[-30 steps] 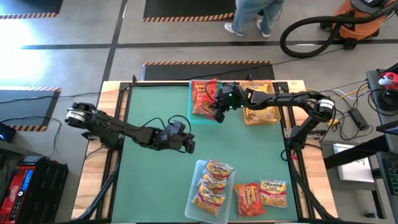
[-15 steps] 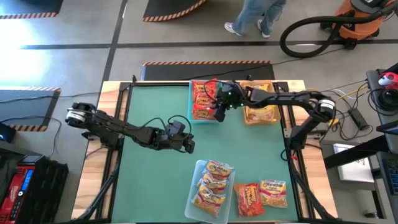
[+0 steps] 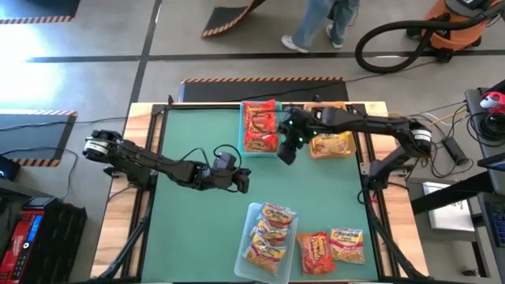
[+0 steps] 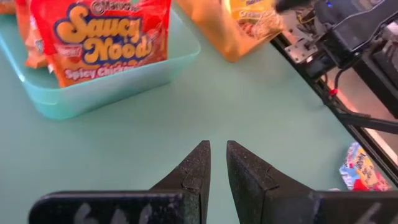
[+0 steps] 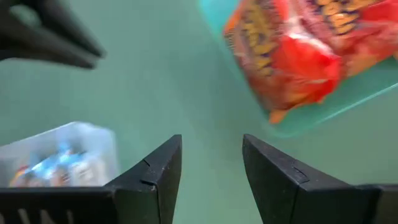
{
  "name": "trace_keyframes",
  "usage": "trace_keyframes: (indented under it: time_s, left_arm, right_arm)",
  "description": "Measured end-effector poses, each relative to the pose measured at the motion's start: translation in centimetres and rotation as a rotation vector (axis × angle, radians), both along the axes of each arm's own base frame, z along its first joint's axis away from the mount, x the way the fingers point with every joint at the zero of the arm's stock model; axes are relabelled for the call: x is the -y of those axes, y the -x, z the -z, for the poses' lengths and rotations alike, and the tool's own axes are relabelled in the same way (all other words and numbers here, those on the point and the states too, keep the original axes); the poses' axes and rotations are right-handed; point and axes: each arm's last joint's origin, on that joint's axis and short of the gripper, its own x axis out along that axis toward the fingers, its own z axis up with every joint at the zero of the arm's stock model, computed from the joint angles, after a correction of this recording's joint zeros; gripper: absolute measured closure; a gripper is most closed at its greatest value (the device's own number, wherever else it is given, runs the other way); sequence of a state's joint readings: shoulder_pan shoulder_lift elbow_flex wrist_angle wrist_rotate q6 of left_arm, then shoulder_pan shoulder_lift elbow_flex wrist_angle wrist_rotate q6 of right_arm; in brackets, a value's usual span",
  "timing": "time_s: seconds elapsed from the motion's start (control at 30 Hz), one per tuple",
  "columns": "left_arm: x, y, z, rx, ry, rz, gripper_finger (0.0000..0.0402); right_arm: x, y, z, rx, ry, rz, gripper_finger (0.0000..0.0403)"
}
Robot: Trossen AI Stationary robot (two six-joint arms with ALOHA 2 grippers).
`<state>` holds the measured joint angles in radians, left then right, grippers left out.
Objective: Sort Maruchan noodles
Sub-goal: Put the red noodle pack into the green bin
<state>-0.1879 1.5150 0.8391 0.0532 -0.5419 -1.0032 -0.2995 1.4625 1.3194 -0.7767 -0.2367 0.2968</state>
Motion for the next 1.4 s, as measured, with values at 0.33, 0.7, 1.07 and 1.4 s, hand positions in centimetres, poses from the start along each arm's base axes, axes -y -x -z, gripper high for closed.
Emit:
trace_keyframes:
  time_s: [0.33, 0.7, 1.07, 1.4]
  left_arm:
    - [-0.2, -0.2, -0.2, 0.046, 0.047, -0.033, 0.0365]
    - [-0.2, -0.2, -0.3, 0.047, 0.030, -0.019, 0.0365]
    - [0.2, -0.4, -0.4, 0.058, 0.105, 0.087, 0.0365]
    - [1.1, -1.0, -1.6, 0.114, 0.159, 0.164, 0.0365]
  right_arm:
    - [-7.0, 2.2, -2.7, -0.001, -0.057, -0.088, 0.0263]
    - [-13.9, 4.7, -2.5, -0.146, -0.021, -0.002, 0.0264]
    - [-22.7, 7.4, -0.6, -0.313, -0.141, 0.030, 0.0264]
    - [-29.4, 8.9, 2.8, -0.452, -0.225, 0.183, 0.0264]
